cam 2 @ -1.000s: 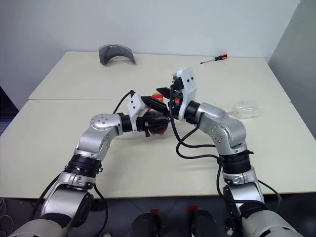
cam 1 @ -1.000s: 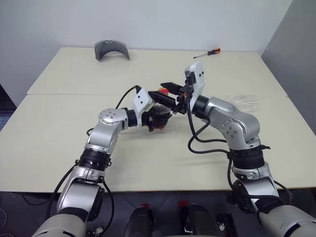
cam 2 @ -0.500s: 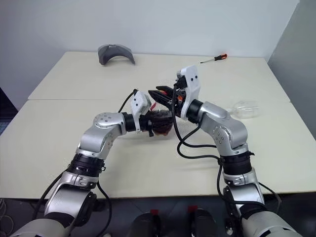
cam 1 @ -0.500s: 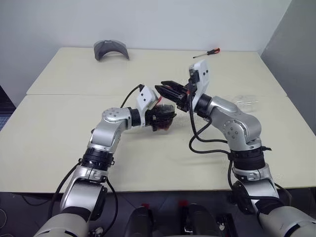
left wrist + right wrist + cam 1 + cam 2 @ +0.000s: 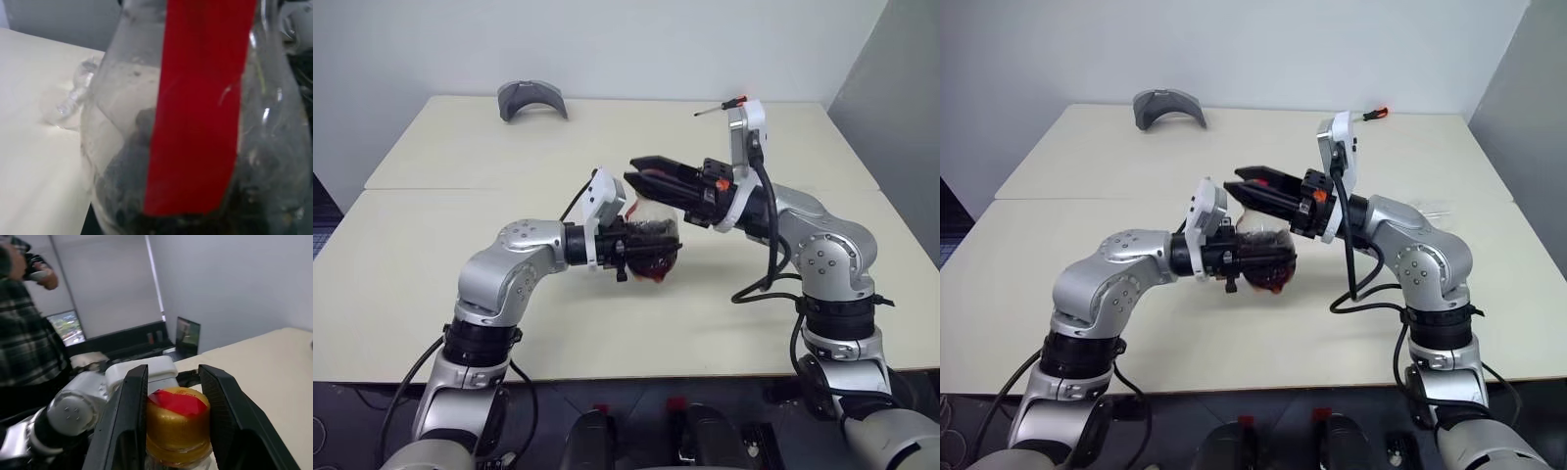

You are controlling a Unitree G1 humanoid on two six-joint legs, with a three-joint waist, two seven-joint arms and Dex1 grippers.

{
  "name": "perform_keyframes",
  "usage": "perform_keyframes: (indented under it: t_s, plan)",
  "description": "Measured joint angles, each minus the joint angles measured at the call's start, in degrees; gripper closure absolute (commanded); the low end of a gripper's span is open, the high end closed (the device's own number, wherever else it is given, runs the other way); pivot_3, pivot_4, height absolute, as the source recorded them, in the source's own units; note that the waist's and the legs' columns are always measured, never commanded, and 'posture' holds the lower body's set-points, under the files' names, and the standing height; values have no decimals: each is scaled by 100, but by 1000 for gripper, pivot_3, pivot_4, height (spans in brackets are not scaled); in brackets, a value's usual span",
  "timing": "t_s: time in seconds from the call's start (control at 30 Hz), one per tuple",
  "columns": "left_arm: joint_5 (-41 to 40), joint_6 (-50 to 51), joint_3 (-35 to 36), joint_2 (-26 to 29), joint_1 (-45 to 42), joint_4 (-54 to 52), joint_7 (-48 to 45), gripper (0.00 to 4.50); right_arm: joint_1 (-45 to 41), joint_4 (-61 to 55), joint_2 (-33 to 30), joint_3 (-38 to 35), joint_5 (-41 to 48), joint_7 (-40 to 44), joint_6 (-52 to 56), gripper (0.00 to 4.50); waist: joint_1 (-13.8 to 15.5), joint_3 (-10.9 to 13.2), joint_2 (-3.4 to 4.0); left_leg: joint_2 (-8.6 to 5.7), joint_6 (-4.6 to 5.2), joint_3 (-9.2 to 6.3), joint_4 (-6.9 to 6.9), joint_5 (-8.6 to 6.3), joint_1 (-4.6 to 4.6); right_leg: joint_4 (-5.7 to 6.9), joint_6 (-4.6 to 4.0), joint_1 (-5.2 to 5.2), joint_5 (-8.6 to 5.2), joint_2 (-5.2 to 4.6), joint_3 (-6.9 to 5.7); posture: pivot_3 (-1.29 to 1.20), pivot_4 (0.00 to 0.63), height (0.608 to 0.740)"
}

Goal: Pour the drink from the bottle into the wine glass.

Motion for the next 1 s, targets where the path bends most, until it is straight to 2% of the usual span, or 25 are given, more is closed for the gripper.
perform_keyframes:
  t_s: [0.2,0.43,0.67,1.0]
  plan:
    - [-82,-1,-138,250,226,-222,-244,3250,1,-20,-329,242,41,550,64,3198,20,0,1,-3,1,0,2,-1,-1,-4,14,2,-8,-2,0,0,150,740]
    - [-84,-39,-143,256,228,-227,-230,3422,-11,7,-367,288,-15,675,-57,3198,29,0,0,-3,1,0,1,-1,-1,-4,19,1,-11,-2,1,0,150,740]
    - [-59,-232,-153,264,220,-204,-210,3466,-19,15,-259,447,-97,443,63,776,29,1,2,-3,1,1,2,0,-2,-3,13,1,-8,-3,1,0,150,740]
    - [-23,-413,-128,242,171,127,98,3467,42,-232,-188,153,33,-503,326,764,32,1,2,-3,1,0,1,0,-2,-3,13,0,-8,-5,0,0,150,740]
